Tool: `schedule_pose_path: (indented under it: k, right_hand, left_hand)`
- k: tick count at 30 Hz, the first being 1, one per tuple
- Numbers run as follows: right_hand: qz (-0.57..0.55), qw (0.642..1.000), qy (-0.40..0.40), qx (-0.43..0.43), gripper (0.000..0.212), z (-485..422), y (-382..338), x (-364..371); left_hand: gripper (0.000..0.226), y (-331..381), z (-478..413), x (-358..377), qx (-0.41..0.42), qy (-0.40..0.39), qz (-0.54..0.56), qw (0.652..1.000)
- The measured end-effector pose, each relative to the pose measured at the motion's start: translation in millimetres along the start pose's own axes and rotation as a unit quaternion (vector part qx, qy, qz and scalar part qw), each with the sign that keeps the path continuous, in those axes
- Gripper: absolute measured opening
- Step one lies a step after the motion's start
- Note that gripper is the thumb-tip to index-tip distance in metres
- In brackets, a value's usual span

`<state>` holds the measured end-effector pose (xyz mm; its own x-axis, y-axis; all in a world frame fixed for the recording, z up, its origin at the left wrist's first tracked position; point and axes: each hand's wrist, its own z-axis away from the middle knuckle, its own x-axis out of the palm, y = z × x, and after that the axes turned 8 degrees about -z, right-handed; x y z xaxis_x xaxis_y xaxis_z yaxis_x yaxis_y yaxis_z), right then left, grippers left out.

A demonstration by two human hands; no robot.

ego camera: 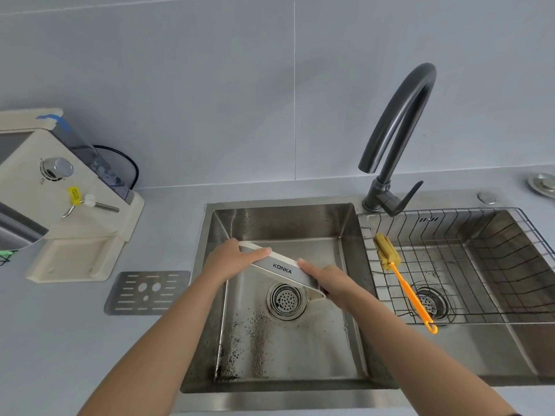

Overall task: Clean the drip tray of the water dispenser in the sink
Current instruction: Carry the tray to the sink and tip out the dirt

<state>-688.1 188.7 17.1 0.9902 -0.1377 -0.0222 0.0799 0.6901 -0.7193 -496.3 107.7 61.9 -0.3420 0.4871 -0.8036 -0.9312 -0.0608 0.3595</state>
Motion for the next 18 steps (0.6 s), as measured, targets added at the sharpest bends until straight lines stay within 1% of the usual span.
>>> schedule_pose_path:
  k: [3,5,7,9,11,13,14,16,18]
  right_hand:
    - [-0.001,1.0,-0.003,0.012,0.063,-1,0,-1]
    - [0.028,0.999,0.013,0.01,0.064,0,-2,-2]
    - [0.049,0.998,0.029,0.0,0.065,1,-6,-3]
    - [0.061,0.997,0.037,-0.029,0.058,4,-15,-5]
    - [0.064,0.994,0.055,-0.064,0.052,8,-26,-7]
    - [0.057,0.991,0.078,-0.089,0.053,9,-32,-8]
    - [0.061,0.991,0.078,-0.088,0.053,10,-31,-8]
    - [0.086,0.993,0.053,-0.056,0.05,12,-20,-6]
    - [0.117,0.993,0.024,-0.011,0.049,14,-3,-2]
  left_hand:
    - [0.082,1,-3,5,-0.008,-0.016,0.011,1.0]
    - [0.087,1,-3,8,-0.016,-0.031,0.02,0.999]
    - [0.085,3,-3,8,-0.013,-0.038,0.024,0.999]
    - [0.082,8,-3,0,0.002,-0.019,0.018,1.0]
    - [0.08,14,-2,-12,0.021,0.021,0.023,0.999]
    - [0.075,16,0,-19,0.032,0.059,0.049,0.997]
    - [0.072,15,2,-17,0.036,0.058,0.064,0.996]
    - [0.064,7,5,-2,0.031,0.006,0.074,0.997]
    - [0.06,-3,11,20,-0.002,-0.062,0.081,0.995]
